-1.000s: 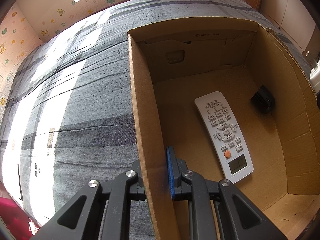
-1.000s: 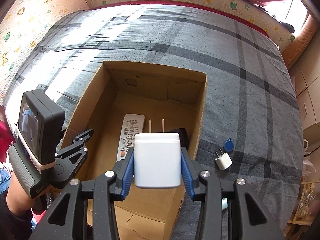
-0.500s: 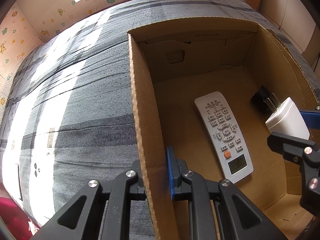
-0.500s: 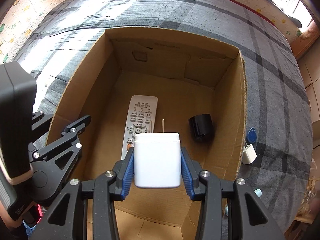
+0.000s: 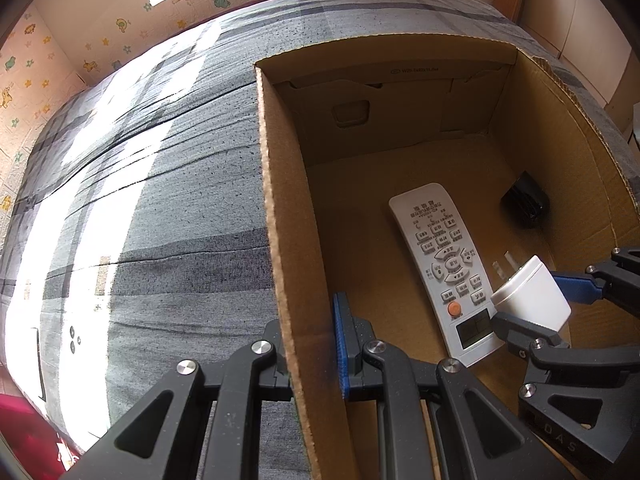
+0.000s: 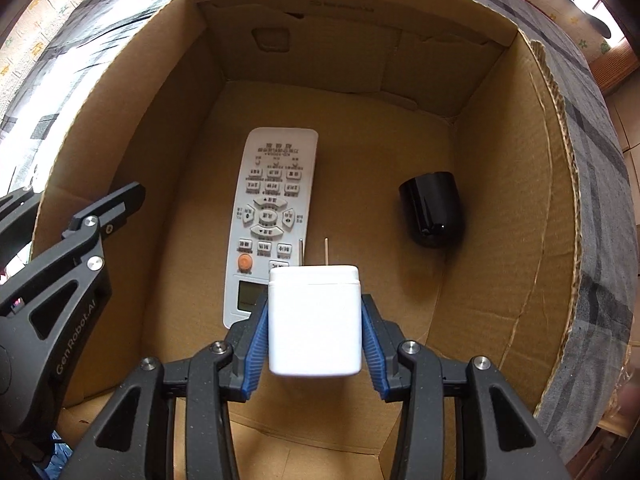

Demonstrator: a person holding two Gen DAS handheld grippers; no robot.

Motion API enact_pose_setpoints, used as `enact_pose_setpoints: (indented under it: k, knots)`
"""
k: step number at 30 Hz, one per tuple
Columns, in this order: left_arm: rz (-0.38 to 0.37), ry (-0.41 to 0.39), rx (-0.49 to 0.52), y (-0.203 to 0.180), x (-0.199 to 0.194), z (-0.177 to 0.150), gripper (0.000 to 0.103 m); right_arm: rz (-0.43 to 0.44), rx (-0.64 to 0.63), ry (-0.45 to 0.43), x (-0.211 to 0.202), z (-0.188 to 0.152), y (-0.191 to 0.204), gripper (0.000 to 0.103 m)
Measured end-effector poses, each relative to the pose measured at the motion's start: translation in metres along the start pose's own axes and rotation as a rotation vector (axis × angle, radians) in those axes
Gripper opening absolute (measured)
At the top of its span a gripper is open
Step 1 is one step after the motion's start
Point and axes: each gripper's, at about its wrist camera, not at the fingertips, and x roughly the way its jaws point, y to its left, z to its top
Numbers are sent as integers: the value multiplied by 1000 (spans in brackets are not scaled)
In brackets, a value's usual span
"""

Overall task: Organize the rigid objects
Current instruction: 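Carry the large white charger into the box and open the right tool, then move the right tool back and grasp the light-blue bottle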

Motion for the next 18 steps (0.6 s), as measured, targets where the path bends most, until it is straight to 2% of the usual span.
enact_pose_setpoints:
  k: [8,18]
  knots:
    - [-3,-1,-2,0,1,-1,15,11,-2,14,8,-1,3,46]
    - [1,-1,1,0,0,-1,15,27,3,-37,-8,-3,2,50]
